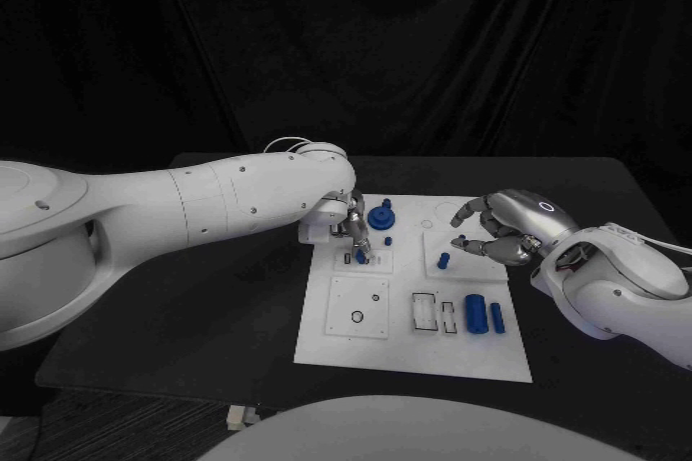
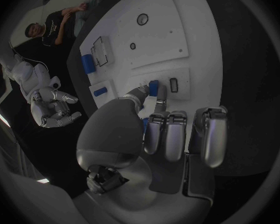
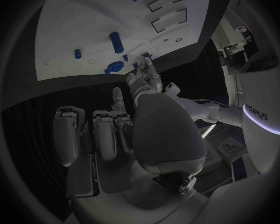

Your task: Assemble the parts on the task board

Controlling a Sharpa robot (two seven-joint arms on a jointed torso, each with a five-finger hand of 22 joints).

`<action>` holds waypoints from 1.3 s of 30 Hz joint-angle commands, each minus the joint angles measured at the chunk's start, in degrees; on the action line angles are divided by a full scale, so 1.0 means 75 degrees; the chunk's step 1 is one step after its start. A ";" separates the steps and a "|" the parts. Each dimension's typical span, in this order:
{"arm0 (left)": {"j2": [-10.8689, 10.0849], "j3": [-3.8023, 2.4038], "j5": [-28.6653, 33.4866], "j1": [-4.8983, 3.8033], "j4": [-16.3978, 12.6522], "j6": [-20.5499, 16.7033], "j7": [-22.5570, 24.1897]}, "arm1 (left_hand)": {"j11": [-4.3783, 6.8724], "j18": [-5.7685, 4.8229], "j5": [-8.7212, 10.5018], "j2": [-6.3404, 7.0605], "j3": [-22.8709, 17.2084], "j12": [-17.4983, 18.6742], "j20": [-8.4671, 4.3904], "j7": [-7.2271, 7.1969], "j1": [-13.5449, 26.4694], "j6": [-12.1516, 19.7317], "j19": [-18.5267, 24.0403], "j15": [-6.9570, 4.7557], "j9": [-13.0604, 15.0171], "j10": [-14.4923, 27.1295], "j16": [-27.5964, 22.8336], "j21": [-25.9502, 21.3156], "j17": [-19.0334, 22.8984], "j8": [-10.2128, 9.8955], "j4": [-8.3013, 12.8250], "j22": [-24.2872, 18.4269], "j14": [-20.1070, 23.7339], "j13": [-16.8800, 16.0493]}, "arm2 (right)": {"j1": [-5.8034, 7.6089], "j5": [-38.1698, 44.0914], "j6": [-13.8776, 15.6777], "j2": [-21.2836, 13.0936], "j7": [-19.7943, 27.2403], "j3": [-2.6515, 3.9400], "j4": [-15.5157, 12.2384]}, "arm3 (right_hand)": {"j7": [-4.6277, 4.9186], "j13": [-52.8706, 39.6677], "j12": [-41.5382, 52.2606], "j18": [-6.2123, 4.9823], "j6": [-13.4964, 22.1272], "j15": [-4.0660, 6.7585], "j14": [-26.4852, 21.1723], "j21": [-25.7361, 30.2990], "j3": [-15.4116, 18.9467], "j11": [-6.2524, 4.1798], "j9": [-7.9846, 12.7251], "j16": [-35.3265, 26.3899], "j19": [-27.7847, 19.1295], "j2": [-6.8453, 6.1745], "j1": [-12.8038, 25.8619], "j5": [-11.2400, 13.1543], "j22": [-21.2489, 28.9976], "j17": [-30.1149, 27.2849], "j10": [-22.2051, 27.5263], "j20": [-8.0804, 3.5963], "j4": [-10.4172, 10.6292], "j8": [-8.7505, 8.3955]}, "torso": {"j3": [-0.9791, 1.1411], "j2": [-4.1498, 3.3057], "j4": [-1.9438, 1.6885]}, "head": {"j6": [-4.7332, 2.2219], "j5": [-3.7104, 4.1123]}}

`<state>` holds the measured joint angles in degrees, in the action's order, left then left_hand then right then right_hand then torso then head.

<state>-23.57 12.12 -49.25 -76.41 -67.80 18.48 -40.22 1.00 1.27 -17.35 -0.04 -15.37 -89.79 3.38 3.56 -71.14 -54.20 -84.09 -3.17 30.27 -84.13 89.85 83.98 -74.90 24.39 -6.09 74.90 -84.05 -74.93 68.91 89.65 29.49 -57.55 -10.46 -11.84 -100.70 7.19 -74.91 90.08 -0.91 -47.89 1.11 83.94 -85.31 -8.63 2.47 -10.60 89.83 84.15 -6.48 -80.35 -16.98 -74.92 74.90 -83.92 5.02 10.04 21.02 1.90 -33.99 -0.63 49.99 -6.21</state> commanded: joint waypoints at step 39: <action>-0.0097 0.0012 0.0014 0.0046 -0.0205 -0.0347 -0.0356 | -0.0042 0.0048 0.0075 -0.0100 -0.0108 -0.0027 -0.0049 -0.0053 0.0086 -0.0037 -0.0210 -0.0042 -0.0018 -0.0783 0.0020 -0.0056 -0.2013 -0.0201 0.0018 0.1715 -0.0793 -0.2010 | -0.0116 0.0019 0.0025 0.0015 -0.0112 0.0004 0.0093 | -0.0011 -0.2012 -0.0011 -0.0088 -0.0023 0.0027 0.0808 0.0086 -0.0013 0.0004 -0.0013 0.0023 0.0350 -0.0024 -0.0077 0.0006 -0.1726 0.2013 -0.0810 -0.0006 0.0068 0.0016 | 0.0003 -0.0004 -0.0002 | 0.0002 -0.0043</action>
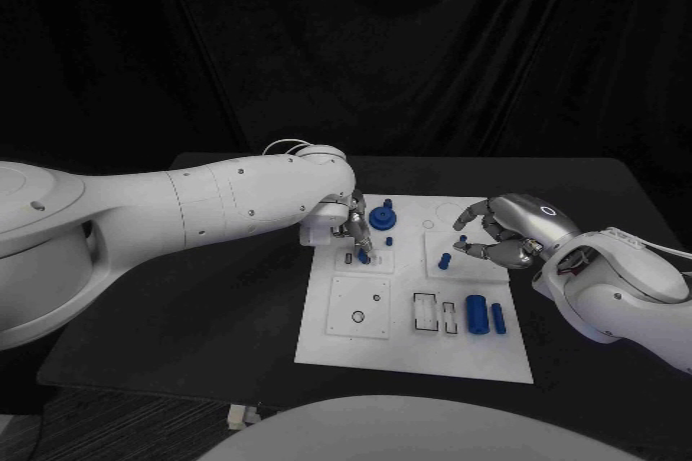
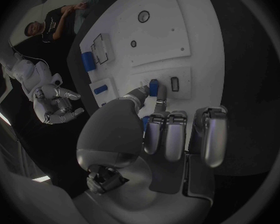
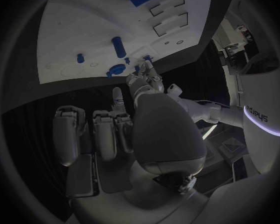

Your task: Assemble the parts on the task board

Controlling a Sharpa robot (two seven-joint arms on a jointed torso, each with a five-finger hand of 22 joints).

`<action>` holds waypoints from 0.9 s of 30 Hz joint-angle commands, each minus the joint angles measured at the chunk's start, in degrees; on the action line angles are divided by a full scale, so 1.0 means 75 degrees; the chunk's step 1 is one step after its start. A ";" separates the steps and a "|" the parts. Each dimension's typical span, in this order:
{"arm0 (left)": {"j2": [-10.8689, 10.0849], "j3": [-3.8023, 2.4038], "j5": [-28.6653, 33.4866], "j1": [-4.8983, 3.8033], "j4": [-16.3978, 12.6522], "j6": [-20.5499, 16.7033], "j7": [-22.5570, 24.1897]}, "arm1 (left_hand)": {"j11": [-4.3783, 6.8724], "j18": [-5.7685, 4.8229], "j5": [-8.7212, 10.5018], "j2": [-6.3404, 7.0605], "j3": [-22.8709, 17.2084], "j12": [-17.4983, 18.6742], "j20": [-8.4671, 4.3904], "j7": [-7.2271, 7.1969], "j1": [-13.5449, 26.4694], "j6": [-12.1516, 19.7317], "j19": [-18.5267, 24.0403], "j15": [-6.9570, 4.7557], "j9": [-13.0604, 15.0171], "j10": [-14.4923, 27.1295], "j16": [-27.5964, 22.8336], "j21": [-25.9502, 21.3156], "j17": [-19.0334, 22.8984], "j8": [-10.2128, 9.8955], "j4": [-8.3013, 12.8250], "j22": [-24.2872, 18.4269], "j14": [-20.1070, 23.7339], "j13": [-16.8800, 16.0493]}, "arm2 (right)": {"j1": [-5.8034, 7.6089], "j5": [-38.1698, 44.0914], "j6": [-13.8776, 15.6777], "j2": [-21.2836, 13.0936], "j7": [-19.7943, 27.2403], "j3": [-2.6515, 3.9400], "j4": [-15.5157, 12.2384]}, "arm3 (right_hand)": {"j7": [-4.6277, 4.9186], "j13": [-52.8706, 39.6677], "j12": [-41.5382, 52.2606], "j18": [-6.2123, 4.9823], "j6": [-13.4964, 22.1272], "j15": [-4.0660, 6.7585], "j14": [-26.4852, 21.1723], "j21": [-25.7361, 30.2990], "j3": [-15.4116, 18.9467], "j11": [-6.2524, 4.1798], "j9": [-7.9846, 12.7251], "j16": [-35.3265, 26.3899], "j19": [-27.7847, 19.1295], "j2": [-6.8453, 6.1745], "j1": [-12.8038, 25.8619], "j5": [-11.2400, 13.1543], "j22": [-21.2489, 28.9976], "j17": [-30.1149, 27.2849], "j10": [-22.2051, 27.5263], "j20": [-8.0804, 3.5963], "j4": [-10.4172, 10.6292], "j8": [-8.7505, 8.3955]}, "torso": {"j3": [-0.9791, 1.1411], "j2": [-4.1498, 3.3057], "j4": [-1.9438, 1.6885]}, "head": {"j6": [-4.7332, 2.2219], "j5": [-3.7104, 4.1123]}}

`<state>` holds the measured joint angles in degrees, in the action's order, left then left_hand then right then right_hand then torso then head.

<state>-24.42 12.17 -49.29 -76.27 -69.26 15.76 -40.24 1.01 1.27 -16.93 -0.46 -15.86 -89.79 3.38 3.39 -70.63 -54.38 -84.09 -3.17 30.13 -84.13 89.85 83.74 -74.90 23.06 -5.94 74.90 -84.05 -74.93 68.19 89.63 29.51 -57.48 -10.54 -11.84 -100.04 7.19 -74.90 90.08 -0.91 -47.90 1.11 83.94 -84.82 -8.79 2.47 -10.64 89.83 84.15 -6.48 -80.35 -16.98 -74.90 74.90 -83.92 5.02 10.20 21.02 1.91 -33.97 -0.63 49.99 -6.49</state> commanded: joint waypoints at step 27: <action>0.0079 0.0006 0.0019 0.0047 0.0035 -0.0015 -0.0334 | -0.0070 0.0055 0.0370 -0.0061 -0.0011 -0.0027 -0.0030 0.0004 0.0301 -0.0069 -0.0198 -0.0021 -0.0025 -0.0783 0.0021 -0.0068 -0.2013 -0.0223 -0.0095 0.1708 -0.0793 -0.2010 | -0.0028 0.0021 0.0044 0.0012 -0.0086 0.0004 0.0031 | -0.0012 -0.2013 -0.0011 -0.0091 -0.0025 0.0029 0.0808 0.0033 0.0005 0.0003 -0.0011 0.0023 0.0344 -0.0027 -0.0085 0.0003 -0.1724 0.2013 -0.0810 -0.0007 0.0052 0.0017 | 0.0000 -0.0004 0.0001 | 0.0002 0.0008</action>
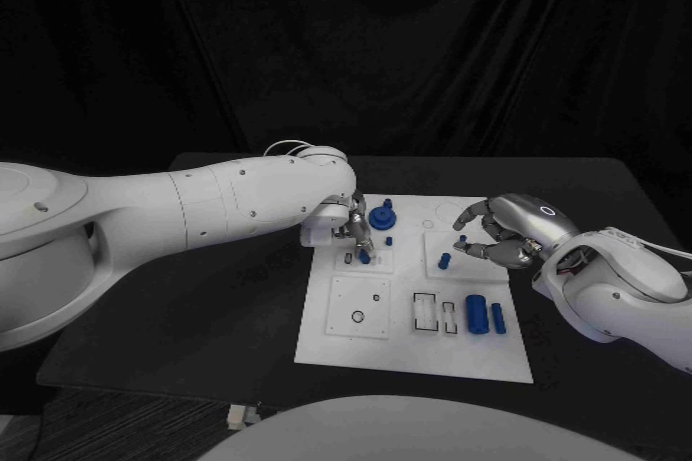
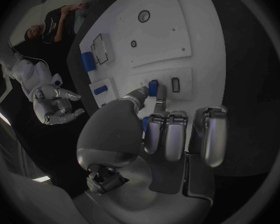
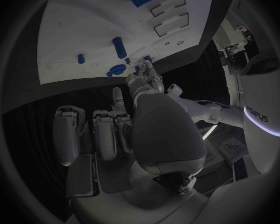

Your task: Assemble the parts on the task board

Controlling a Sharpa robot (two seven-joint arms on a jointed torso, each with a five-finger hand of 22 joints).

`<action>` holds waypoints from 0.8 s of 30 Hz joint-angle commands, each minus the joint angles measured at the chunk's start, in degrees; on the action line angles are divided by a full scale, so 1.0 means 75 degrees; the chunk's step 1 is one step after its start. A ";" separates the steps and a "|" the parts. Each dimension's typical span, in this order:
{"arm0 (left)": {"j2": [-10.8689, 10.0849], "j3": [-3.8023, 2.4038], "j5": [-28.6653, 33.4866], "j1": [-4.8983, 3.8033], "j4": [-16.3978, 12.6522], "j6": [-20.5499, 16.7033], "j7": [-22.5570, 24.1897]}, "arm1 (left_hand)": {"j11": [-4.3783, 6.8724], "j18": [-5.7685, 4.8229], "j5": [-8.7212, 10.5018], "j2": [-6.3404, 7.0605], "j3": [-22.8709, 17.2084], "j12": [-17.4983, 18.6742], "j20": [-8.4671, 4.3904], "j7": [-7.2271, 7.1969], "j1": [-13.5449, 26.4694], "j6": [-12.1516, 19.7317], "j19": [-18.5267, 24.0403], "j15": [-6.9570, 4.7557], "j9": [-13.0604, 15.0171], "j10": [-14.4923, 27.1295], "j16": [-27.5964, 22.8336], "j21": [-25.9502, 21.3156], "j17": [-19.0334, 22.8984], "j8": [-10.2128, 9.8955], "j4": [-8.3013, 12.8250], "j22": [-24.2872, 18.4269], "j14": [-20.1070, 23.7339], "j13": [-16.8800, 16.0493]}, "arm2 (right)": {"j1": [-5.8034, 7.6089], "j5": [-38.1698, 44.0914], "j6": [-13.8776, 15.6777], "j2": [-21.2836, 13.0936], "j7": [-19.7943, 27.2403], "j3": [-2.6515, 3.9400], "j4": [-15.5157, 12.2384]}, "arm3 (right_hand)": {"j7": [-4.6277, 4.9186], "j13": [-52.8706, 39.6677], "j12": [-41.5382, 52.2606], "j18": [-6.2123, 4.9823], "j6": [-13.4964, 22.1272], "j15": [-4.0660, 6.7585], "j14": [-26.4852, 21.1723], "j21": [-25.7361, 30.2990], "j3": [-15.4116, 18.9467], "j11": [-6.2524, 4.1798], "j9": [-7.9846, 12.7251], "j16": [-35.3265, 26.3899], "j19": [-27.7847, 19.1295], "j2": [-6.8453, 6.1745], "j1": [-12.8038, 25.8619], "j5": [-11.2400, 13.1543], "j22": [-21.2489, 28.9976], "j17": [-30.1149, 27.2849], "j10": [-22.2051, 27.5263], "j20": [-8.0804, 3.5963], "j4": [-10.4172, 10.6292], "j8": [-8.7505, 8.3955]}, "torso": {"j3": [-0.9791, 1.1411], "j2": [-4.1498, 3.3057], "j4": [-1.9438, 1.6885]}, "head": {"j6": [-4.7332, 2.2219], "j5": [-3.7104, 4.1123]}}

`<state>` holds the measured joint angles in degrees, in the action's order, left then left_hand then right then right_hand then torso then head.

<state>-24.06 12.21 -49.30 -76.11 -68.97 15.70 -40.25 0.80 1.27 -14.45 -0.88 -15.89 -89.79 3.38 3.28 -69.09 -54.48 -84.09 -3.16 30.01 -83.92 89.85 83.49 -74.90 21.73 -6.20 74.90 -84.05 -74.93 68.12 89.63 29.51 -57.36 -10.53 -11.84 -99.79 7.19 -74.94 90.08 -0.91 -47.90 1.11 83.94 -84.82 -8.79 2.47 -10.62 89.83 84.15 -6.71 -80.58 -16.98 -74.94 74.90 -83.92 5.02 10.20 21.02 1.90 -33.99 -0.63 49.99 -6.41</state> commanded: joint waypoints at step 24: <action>0.0056 0.0001 0.0020 0.0047 0.0053 0.0275 -0.0356 | -0.0149 0.0081 0.1558 0.0167 0.0773 -0.0027 0.0043 0.0165 0.1009 -0.0027 -0.0131 0.0065 -0.0034 -0.0811 0.0020 -0.0186 -0.2013 -0.0520 -0.0612 0.1676 -0.0793 -0.2010 | -0.0064 0.0022 0.0059 0.0012 -0.0068 0.0004 0.0003 | -0.0011 -0.2008 -0.0011 -0.0093 -0.0026 0.0030 0.0808 0.0036 0.0004 0.0003 -0.0014 0.0023 0.0343 0.0003 -0.0050 0.0004 -0.1718 0.2013 -0.0810 -0.0009 0.0064 0.0017 | 0.0000 -0.0001 0.0001 | 0.0002 -0.0009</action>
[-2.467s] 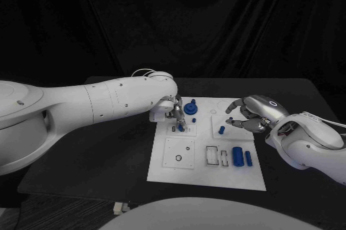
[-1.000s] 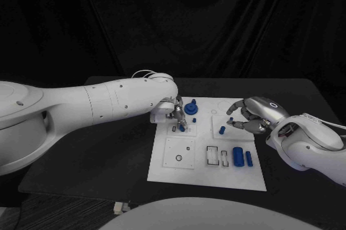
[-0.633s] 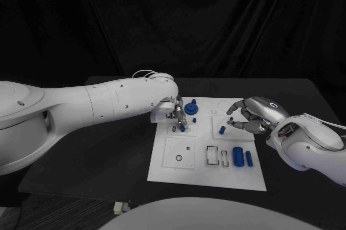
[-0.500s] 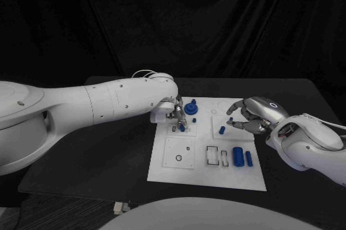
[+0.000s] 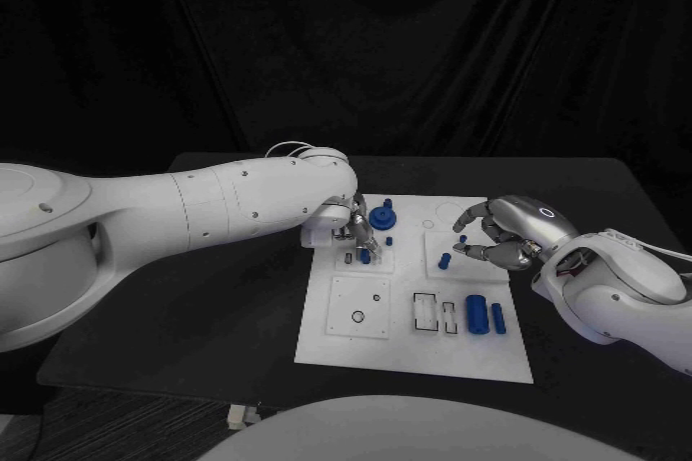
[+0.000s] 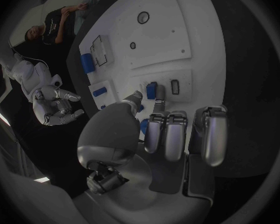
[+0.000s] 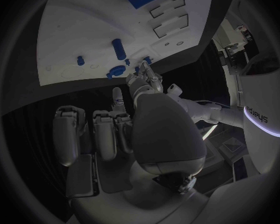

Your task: Assemble the parts on the task board

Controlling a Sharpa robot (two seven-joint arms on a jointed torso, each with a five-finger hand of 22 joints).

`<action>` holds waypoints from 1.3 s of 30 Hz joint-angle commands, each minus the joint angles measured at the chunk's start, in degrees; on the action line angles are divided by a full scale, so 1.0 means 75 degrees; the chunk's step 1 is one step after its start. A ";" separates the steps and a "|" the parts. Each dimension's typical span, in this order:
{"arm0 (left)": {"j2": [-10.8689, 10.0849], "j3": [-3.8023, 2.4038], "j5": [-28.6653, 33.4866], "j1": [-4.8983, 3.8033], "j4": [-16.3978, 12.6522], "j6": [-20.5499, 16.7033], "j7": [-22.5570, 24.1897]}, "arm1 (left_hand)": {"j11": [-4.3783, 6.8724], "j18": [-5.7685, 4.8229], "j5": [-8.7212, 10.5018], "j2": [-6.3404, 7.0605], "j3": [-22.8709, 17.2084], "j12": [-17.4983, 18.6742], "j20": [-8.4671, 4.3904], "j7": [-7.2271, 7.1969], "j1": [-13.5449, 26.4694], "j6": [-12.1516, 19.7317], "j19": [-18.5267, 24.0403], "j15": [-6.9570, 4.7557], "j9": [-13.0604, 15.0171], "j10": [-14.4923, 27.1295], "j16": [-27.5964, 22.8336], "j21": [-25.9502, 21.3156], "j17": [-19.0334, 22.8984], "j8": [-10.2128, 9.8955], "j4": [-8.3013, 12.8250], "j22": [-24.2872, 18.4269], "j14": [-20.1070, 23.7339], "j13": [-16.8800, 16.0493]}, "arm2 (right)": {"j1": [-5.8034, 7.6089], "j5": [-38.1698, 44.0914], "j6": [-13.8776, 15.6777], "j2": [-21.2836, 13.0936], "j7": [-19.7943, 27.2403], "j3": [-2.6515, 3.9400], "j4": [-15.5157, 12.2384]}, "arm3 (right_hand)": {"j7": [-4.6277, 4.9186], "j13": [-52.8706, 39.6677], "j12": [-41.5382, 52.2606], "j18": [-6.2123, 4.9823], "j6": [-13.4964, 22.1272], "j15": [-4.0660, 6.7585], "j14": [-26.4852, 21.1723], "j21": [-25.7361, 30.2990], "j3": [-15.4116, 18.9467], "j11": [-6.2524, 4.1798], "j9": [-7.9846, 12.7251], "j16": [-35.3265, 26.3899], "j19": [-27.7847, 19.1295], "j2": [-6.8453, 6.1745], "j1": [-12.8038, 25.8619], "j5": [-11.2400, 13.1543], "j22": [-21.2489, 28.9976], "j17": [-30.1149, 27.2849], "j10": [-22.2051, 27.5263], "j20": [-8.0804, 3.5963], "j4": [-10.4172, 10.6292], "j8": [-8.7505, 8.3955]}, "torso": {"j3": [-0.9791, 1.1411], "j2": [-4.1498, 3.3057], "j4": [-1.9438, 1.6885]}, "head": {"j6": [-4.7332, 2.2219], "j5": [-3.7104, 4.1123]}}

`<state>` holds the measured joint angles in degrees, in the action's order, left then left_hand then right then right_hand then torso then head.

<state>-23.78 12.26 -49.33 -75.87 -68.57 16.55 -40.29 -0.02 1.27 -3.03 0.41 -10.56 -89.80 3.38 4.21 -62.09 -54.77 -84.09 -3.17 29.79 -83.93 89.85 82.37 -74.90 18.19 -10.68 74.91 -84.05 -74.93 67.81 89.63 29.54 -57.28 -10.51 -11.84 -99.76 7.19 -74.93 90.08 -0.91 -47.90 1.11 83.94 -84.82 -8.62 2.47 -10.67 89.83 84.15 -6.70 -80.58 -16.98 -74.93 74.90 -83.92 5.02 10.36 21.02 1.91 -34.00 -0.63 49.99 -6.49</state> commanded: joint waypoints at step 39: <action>-0.0004 -0.0007 0.0024 0.0066 -0.0023 0.0165 -0.0330 | 0.0153 0.0112 0.0040 -0.0468 0.1306 -0.0027 -0.0107 -0.0168 0.0013 0.0896 -0.0075 -0.0095 0.2916 -0.0810 0.0020 -0.0205 -0.2013 0.1956 -0.0351 0.1638 -0.0793 -0.2009 | -0.0065 -0.0001 0.0045 0.0002 -0.0015 0.0004 0.0049 | -0.0013 -0.2009 -0.0011 -0.0100 -0.0036 0.0034 0.0808 0.0064 -0.0005 0.0000 -0.0014 0.0023 0.0330 -0.0015 -0.0019 0.0019 -0.1710 0.2013 -0.0810 -0.0013 0.0097 0.0021 | -0.0001 0.0004 0.0002 | 0.0002 0.0012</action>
<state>-23.59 12.26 -49.34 -75.51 -68.25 18.20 -40.30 0.81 1.27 -3.04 -2.96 -1.05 -89.79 2.94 2.98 -62.09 -48.37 -84.09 -3.59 51.57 -83.93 89.85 81.09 -74.90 32.61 -13.43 74.90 -84.05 -74.93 67.47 89.56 29.53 -57.15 -10.41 -11.84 -99.33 7.19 -74.91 90.08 -0.91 -47.90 1.11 83.94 -84.61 -8.62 2.47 -10.70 89.83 84.15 -6.70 -80.58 -16.98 -74.91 74.94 -83.92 5.02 10.67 21.02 1.91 -33.99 -0.62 49.99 -6.39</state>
